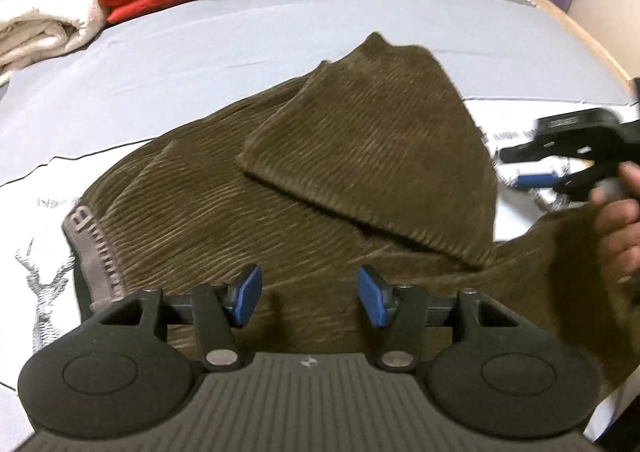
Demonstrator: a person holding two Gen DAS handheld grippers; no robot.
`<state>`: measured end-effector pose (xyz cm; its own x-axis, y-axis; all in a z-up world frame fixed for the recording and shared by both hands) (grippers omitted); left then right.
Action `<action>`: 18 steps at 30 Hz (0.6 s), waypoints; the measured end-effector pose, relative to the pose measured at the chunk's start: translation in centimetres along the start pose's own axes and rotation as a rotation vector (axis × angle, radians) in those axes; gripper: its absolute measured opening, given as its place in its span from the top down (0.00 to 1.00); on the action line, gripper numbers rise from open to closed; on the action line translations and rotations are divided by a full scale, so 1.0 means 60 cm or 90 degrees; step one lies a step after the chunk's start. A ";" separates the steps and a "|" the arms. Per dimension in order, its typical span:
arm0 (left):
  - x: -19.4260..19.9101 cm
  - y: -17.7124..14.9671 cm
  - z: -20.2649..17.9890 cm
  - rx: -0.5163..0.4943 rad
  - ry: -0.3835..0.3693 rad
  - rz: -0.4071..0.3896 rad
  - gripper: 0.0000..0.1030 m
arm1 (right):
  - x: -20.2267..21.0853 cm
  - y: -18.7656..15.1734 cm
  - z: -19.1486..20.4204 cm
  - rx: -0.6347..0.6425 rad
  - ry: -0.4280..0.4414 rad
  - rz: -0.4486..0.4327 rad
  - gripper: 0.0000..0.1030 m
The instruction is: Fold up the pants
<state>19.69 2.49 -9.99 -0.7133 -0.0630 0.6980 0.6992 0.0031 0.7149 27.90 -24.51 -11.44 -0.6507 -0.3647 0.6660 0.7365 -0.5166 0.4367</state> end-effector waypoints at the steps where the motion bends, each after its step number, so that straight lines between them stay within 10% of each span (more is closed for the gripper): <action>1: 0.001 0.004 -0.003 0.001 -0.004 -0.004 0.43 | -0.011 -0.003 0.000 -0.018 -0.002 0.004 0.56; 9: -0.041 0.004 -0.022 -0.021 0.005 0.004 0.42 | -0.069 0.005 0.029 -0.066 0.023 0.000 0.59; 18: -0.068 0.049 0.018 0.024 0.024 -0.027 0.42 | -0.022 0.067 0.076 -0.001 0.066 -0.081 0.88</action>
Point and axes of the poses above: each gripper's, at about its wrist camera, not at the fingertips, and x roughly against the way its jaws point, z to its left, y to its top, the point moved 7 cm from there along -x, roughly the way its jaws point, and after that the axes turned 15 degrees about -z, right-handed, at the moved point
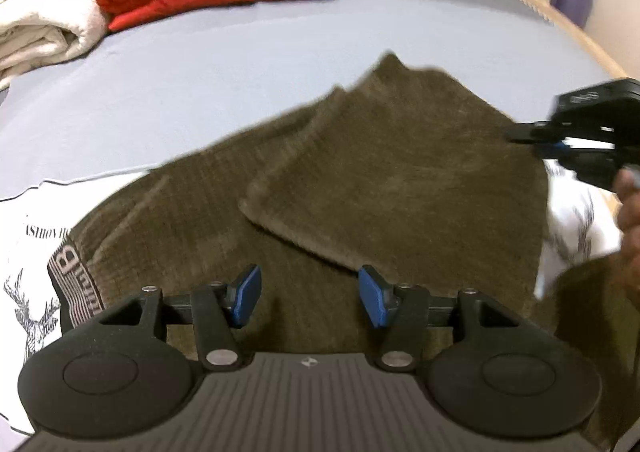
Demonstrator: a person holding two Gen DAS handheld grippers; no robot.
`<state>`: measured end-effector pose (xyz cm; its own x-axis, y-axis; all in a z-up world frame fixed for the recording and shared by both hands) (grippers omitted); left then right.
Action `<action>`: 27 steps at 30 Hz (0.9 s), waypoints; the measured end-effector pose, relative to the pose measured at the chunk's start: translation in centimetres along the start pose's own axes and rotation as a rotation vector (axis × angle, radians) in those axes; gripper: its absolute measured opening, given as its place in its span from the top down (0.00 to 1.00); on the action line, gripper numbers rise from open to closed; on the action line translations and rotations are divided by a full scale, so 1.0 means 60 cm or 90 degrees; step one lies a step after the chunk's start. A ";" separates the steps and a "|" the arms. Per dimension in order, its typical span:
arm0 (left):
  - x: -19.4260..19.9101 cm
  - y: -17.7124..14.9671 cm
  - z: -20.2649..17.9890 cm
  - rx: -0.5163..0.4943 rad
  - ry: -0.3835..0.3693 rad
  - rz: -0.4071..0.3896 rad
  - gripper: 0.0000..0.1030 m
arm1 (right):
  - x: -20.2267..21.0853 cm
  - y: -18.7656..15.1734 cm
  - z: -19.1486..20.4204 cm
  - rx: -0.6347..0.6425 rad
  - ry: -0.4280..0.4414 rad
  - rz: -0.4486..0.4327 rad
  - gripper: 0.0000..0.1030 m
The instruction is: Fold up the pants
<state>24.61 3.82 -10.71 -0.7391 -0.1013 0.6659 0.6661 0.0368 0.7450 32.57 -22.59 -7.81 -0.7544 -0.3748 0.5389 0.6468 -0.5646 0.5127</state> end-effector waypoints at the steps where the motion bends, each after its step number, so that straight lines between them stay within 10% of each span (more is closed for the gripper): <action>1: 0.000 0.007 0.006 0.010 0.003 -0.008 0.42 | 0.016 0.016 0.011 0.016 0.006 -0.031 0.89; 5: -0.008 0.030 0.006 0.047 -0.014 -0.036 0.42 | 0.108 0.100 0.006 0.042 -0.042 -0.231 0.89; 9: -0.020 0.037 -0.024 0.044 -0.067 -0.042 0.42 | 0.186 0.169 -0.105 0.010 -0.265 -0.401 0.89; 12: -0.040 0.025 -0.049 0.044 -0.102 -0.019 0.42 | 0.173 0.184 -0.201 -0.071 -0.340 -0.341 0.82; 19: -0.077 -0.004 -0.114 0.007 -0.168 0.034 0.28 | 0.146 0.203 -0.304 -0.189 -0.311 -0.257 0.57; 27: -0.110 -0.024 -0.146 -0.021 -0.145 0.050 0.27 | 0.170 0.207 -0.386 -0.301 -0.359 -0.244 0.56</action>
Point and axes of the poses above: each gripper's, at about its wrist camera, not at the fingertips, and x roughly against the way its jaws point, z to its left, y to its top, the point moved 7 cm from there along -x, roughly the way its jaws point, and after that the axes turned 15 degrees about -z, right-handed, at the moved point
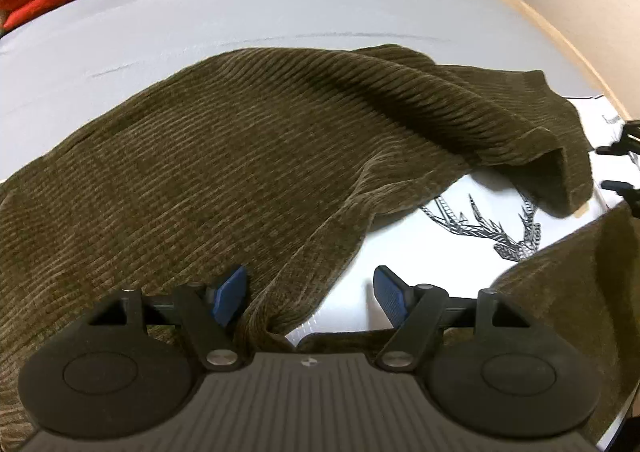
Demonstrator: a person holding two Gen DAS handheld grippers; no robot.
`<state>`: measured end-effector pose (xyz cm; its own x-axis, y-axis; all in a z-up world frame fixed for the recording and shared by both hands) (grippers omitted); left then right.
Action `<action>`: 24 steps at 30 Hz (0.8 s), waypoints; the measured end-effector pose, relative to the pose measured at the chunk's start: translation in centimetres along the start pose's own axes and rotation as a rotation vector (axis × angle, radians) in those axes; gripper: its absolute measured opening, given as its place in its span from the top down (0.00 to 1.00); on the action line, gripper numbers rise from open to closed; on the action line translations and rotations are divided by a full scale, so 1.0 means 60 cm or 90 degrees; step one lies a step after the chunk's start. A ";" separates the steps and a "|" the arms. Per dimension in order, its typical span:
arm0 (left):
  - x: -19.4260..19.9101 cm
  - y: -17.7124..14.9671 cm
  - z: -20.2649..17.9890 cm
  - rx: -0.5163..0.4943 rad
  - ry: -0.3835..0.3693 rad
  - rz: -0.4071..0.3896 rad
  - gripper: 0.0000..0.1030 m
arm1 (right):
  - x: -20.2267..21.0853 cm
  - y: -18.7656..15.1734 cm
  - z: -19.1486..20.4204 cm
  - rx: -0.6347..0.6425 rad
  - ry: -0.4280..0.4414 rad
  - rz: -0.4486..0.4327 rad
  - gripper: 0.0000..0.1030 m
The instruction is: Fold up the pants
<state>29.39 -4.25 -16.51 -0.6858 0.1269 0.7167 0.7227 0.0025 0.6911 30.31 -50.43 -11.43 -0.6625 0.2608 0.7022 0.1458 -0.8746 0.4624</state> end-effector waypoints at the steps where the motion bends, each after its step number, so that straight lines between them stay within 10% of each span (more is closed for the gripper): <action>1: -0.002 0.000 0.001 0.002 0.000 0.001 0.27 | -0.004 0.012 -0.004 0.003 -0.002 -0.013 0.56; 24: -0.037 -0.012 -0.016 -0.083 0.027 -0.004 0.30 | -0.013 -0.100 0.003 -0.145 0.013 0.214 0.48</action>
Point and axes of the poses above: each gripper's, at about its wrist camera, not at the fingertips, and x roughly against the way its jaws point, z to its left, y to its top, the point moved 7 cm from there along -x, roughly the way its jaws point, and after that the axes turned 15 degrees about -z, right-handed, at the moved point
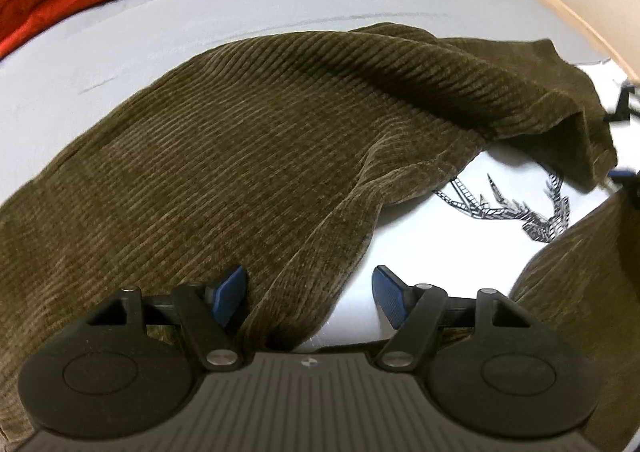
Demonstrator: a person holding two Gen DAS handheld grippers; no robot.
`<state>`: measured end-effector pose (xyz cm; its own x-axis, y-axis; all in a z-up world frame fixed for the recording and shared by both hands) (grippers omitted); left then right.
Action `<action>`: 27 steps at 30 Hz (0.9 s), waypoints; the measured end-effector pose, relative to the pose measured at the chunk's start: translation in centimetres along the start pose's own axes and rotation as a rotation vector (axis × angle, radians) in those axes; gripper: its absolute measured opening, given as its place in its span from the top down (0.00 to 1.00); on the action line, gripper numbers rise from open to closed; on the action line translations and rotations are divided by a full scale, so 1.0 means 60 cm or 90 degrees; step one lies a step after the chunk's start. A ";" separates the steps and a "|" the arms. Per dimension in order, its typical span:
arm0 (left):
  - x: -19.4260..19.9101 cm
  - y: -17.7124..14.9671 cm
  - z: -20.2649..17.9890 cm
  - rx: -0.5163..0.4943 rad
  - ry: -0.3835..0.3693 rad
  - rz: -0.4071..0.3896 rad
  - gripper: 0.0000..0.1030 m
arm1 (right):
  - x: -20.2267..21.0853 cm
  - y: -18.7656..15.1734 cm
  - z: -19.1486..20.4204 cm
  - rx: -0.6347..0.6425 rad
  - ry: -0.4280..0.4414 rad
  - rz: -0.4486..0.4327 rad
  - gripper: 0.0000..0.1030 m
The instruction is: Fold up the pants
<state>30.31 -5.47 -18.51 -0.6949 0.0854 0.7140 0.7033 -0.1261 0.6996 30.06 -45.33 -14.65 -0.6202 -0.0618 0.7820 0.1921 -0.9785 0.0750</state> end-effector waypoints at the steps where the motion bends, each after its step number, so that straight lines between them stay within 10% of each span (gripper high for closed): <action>1: 0.000 0.001 -0.001 -0.009 0.009 -0.006 0.39 | -0.004 0.004 0.004 -0.013 0.018 -0.002 0.46; 9: 0.011 0.012 0.015 -0.052 0.074 -0.029 0.82 | -0.017 0.037 0.037 0.008 0.080 -0.048 0.59; 21: 0.026 0.010 0.069 -0.005 0.076 0.010 0.85 | -0.004 0.127 0.081 0.108 0.174 -0.176 0.89; 27: 0.029 0.003 0.059 -0.001 0.015 0.024 0.84 | 0.071 0.154 0.090 0.222 0.088 -0.385 0.91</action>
<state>29.75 -1.85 -17.05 -0.6708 0.0578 0.7394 0.7292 -0.1305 0.6718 33.30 -53.57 -7.28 -0.7812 0.4248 0.4575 0.0025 -0.7307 0.6827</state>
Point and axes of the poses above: each gripper's, at about its wrist camera, not at the fingertips, and x roughly against the way its jaws point, z to its left, y to its top, the point moved 7 cm from there along -x, roughly the way its jaws point, and after that the axes turned 15 degrees about -z, right-handed, at the moved point
